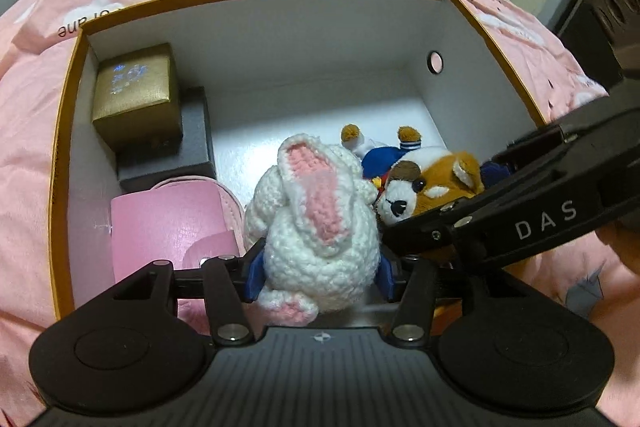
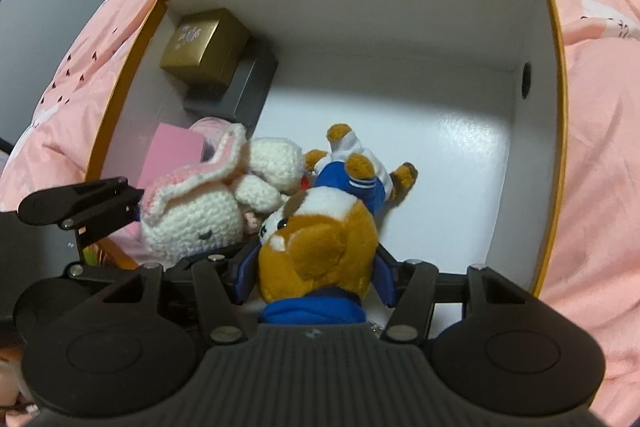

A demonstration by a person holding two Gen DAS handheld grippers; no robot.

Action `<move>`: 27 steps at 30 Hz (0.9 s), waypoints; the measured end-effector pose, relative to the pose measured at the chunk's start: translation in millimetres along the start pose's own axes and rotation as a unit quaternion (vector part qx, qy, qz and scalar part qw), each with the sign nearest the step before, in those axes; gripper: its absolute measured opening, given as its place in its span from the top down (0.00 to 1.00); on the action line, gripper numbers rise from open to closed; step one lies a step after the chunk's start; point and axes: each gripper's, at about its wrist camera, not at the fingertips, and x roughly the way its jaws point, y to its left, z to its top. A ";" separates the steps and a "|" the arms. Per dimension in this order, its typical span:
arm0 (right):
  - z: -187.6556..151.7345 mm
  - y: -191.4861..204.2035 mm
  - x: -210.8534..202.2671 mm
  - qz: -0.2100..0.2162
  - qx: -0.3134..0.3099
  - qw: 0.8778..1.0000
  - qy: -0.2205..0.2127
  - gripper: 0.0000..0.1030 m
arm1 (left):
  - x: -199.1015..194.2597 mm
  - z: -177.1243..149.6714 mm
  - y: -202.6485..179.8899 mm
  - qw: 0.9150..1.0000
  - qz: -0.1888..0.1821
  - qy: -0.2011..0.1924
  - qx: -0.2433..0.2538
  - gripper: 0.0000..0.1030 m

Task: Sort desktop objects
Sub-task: 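Lower the bunny into the box with the left tool while the right tool lowers the plush dog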

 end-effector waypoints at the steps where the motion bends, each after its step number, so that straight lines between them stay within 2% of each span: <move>1: 0.2 1.2 0.2 -0.001 -0.006 1.000 0.004 0.42 | -1.8 -0.3 0.1 1.000 0.000 0.000 0.006 0.40; 3: 1.3 2.3 -0.1 -0.001 -0.013 1.000 0.012 0.42 | -8.7 0.6 -0.7 1.000 -0.002 -0.001 0.016 0.39; 9: 4.3 8.7 -2.5 -0.014 -0.046 0.998 0.029 0.41 | -26.9 7.2 17.4 0.998 -0.057 0.016 -0.003 0.39; 11: 4.5 9.8 -3.7 -0.016 -0.053 0.998 0.034 0.41 | -28.7 9.3 23.6 0.997 -0.068 0.021 -0.009 0.45; 12: 4.6 10.5 -4.4 -0.018 -0.057 0.998 0.036 0.41 | -27.8 10.6 25.1 0.997 -0.072 0.024 -0.011 0.51; 13: 4.5 11.1 -5.3 -0.019 -0.061 0.997 0.038 0.41 | -26.8 11.1 25.7 0.997 -0.074 0.029 -0.012 0.54; 18: 3.5 15.4 -11.4 -0.032 -0.081 0.995 0.042 0.41 | -18.4 9.2 20.2 0.997 -0.065 0.038 -0.006 0.55; 25: 6.8 18.0 -12.0 -0.042 -0.095 0.993 0.054 0.42 | 0.1 5.1 33.2 0.992 -0.077 0.061 -0.076 0.57; 27: 9.7 16.0 -8.6 -0.045 -0.088 0.994 0.054 0.46 | 2.4 4.0 36.0 0.991 -0.082 0.063 -0.085 0.57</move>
